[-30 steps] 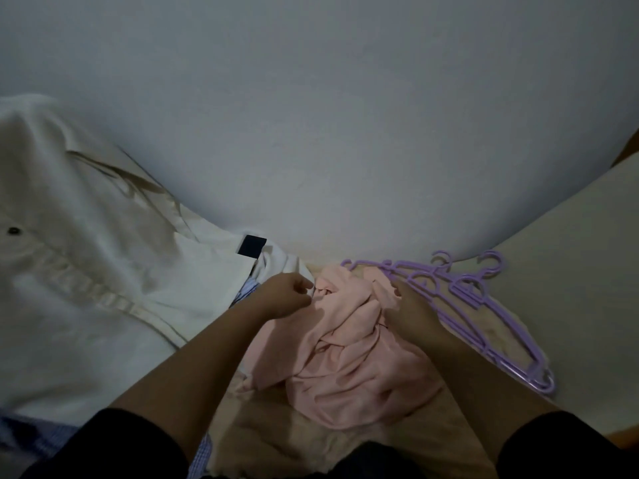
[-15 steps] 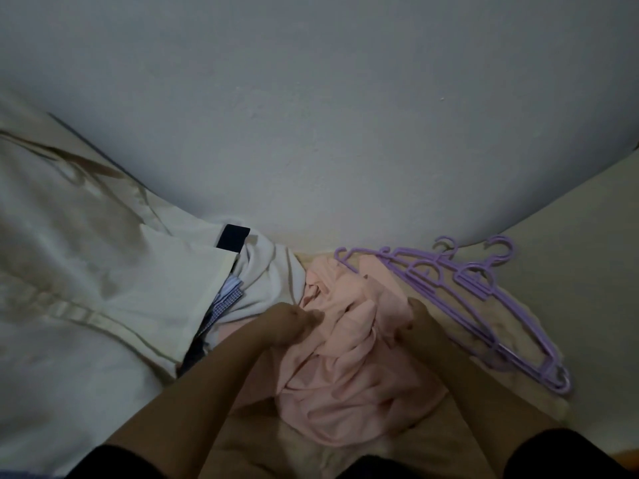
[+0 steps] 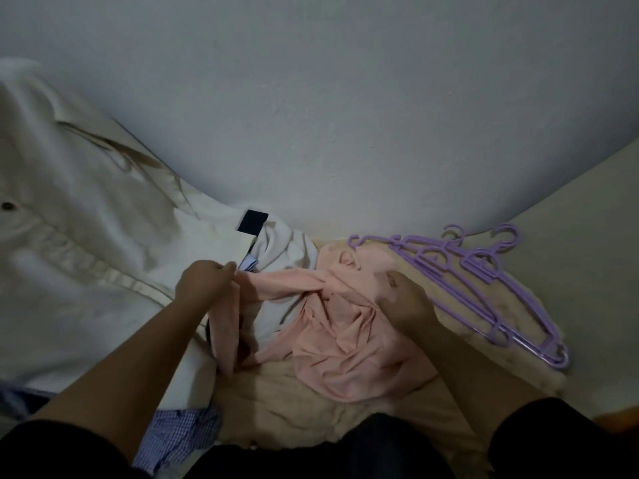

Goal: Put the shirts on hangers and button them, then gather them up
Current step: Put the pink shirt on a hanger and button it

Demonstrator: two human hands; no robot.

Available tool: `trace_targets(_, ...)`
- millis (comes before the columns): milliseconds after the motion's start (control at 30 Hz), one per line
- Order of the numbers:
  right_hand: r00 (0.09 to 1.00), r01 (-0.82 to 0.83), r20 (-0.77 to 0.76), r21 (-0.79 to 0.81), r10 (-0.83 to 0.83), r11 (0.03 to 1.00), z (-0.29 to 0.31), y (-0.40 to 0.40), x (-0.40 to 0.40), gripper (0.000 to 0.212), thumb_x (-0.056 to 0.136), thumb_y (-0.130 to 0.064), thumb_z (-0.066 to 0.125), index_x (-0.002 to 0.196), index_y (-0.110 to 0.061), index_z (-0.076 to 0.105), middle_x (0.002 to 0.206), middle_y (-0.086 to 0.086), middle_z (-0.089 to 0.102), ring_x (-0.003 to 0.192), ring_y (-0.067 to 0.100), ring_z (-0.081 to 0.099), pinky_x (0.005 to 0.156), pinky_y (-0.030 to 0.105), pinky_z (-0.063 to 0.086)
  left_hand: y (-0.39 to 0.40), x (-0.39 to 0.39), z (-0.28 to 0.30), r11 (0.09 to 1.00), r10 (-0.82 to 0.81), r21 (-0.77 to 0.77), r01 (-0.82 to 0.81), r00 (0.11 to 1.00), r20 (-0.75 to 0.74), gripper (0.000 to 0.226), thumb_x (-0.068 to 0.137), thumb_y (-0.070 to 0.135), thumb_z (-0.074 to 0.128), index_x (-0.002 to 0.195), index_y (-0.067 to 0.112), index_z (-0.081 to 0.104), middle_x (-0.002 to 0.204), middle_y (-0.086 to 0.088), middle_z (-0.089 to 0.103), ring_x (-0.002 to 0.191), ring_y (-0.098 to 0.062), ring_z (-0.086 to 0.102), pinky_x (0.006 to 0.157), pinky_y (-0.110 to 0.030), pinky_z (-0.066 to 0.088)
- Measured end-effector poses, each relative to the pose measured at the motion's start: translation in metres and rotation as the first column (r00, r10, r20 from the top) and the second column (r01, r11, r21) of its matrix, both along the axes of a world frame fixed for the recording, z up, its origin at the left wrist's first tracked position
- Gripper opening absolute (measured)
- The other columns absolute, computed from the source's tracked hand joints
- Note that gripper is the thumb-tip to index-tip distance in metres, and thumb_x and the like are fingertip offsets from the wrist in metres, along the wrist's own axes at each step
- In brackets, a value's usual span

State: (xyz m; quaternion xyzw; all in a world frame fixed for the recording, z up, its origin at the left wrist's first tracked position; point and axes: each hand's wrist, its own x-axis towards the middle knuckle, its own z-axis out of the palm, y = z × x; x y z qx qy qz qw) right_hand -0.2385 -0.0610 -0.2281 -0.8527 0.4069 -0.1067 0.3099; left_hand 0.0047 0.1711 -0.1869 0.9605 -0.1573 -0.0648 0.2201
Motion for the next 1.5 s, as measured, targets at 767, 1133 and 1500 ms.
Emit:
trace_targets(767, 0.937, -0.081, 0.348, 0.270, -0.019, 0.959, 0.058, 0.001, -0.017, 0.028, 0.080, 0.007, 0.054, 0.077, -0.017, 0.069, 0.073, 0.003, 0.064, 0.066, 0.012, 0.056, 0.063, 0.015, 0.045, -0.056, -0.087, 0.007, 0.800, -0.592, -0.332, 0.500, 0.744, -0.308, 0.017, 0.090, 0.019, 0.061, 0.076, 0.014, 0.069, 0.068, 0.006, 0.059, 0.058, -0.001, 0.051, 0.056, -0.016, 0.040)
trace_targets(1133, 0.732, -0.327, 0.673, 0.213, 0.104, 0.921, 0.196, 0.023, -0.045, 0.038, 0.081, 0.018, 0.048, 0.076, -0.015, 0.066, 0.075, -0.003, 0.067, 0.067, 0.004, 0.059, 0.065, 0.015, 0.049, -0.103, -0.140, 0.149, 0.543, -0.830, -0.527, 0.654, 0.513, -0.218, 0.022, 0.082, 0.004, 0.066, 0.095, 0.019, 0.074, 0.092, -0.001, 0.072, 0.087, -0.010, 0.063, 0.088, -0.023, 0.050)
trace_targets(1500, 0.847, -0.306, 0.497, 0.168, 0.188, 0.937, 0.232, 0.021, -0.076, 0.034, 0.074, 0.000, 0.074, 0.094, -0.022, 0.056, 0.070, 0.010, 0.062, 0.061, 0.012, 0.058, 0.061, 0.023, 0.041, -0.067, -0.137, 0.242, 0.509, -0.722, -0.631, 0.585, 0.689, 0.056, 0.020, 0.085, 0.001, 0.065, 0.071, 0.012, 0.057, 0.066, -0.002, 0.060, 0.058, -0.008, 0.057, 0.052, -0.018, 0.046)
